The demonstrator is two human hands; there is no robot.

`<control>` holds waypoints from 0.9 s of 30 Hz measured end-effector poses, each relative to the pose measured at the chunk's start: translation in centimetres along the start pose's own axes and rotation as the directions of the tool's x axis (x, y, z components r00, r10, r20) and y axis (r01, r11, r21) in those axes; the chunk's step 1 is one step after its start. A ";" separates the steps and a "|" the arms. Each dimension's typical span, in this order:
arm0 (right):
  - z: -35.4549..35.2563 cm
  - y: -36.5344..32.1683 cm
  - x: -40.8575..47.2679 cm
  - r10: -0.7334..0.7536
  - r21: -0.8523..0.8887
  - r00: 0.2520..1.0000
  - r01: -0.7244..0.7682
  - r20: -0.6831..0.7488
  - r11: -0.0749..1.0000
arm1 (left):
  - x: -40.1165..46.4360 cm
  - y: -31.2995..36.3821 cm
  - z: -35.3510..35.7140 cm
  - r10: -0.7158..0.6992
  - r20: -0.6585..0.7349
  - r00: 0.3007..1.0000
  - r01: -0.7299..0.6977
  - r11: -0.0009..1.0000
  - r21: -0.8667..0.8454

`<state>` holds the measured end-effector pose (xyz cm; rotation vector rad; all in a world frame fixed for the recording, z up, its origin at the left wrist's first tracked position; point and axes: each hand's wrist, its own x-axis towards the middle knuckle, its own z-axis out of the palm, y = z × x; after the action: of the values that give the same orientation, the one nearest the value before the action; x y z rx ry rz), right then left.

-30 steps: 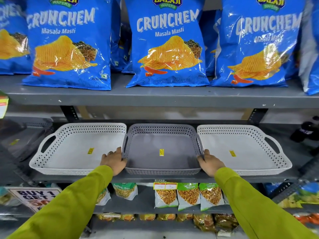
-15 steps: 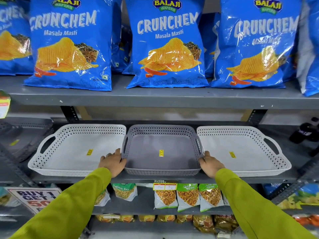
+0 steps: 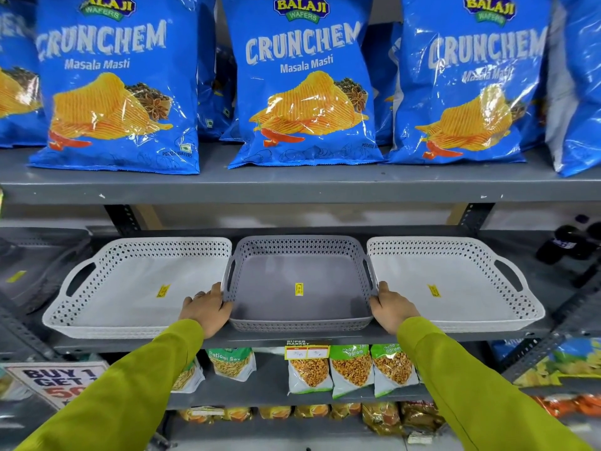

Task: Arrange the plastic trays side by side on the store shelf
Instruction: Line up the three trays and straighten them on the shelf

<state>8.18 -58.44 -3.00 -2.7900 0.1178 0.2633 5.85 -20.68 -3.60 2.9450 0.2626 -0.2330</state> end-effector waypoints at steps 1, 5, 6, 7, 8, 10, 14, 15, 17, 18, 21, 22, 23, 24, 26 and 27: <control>0.0 0.1 0.0 -0.009 -0.016 1.000 0.009 -0.006 1.000 | 0.1 -0.1 0.0 0.001 0.001 1.000 -0.001 1.000 -0.001; -0.2 0.2 -0.1 -0.033 -0.042 0.999 0.032 -0.016 0.999 | 0.2 -0.1 0.0 0.010 -0.005 1.000 -0.010 1.000 0.008; -0.2 0.2 0.0 -0.035 -0.048 0.999 0.034 -0.020 0.998 | 0.1 0.0 0.0 0.011 -0.007 1.000 -0.011 1.000 0.012; -0.2 0.2 0.0 -0.034 -0.055 0.999 0.032 -0.023 0.998 | 0.1 0.0 0.0 0.012 -0.009 1.000 -0.012 1.000 0.015; -0.2 0.2 0.0 -0.031 -0.060 0.999 0.029 -0.026 0.998 | 0.1 0.0 0.0 0.011 -0.012 1.000 -0.011 1.000 0.018; -0.2 0.2 0.0 -0.025 -0.064 0.999 0.023 -0.035 0.998 | 0.1 0.0 0.1 0.010 -0.018 1.000 -0.010 1.000 0.021; 0.2 0.1 0.1 -0.007 -0.037 0.999 0.005 -0.042 0.999 | 0.2 0.0 0.2 0.009 -0.024 1.000 -0.008 1.000 0.020; 0.2 0.1 0.2 -0.004 -0.031 0.999 0.002 -0.042 1.000 | 0.2 0.0 0.2 0.007 -0.027 1.000 -0.007 1.000 0.024; 0.2 0.0 0.2 -0.001 -0.017 0.999 0.000 -0.041 1.000 | 0.2 0.0 0.3 -0.001 -0.030 1.000 0.002 0.999 0.035; 0.3 0.0 0.3 0.000 -0.013 0.999 -0.001 -0.039 1.000 | 0.2 0.1 0.3 -0.005 -0.031 1.000 0.006 0.999 0.036; 0.4 0.1 0.4 0.008 -0.004 0.999 -0.008 -0.035 1.000 | 0.1 0.3 0.1 -0.018 -0.027 0.999 0.019 1.000 0.021; 0.4 0.2 0.4 0.009 -0.002 0.999 -0.009 -0.033 1.000 | 0.1 0.5 0.1 -0.022 -0.025 0.999 0.022 1.000 0.013; 0.4 0.1 0.4 0.006 0.000 1.000 -0.006 -0.031 1.000 | 0.1 0.4 0.1 -0.027 -0.024 0.999 0.028 1.000 0.008; 0.4 0.1 0.5 0.005 0.001 1.000 -0.005 -0.030 1.000 | 0.1 0.4 0.1 -0.030 -0.022 0.999 0.030 1.000 0.004; 0.4 0.1 0.5 0.009 0.000 1.000 -0.009 -0.028 1.000 | 0.1 0.3 0.0 -0.033 -0.018 0.999 0.033 0.999 0.003; 0.4 0.1 0.6 0.012 0.001 1.000 -0.012 -0.026 1.000 | 0.0 0.3 0.0 -0.036 -0.014 0.999 0.036 0.999 0.004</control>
<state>8.65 -58.43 -3.53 -2.7929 0.1409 0.2294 5.95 -21.01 -3.56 2.9488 0.3179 -0.2176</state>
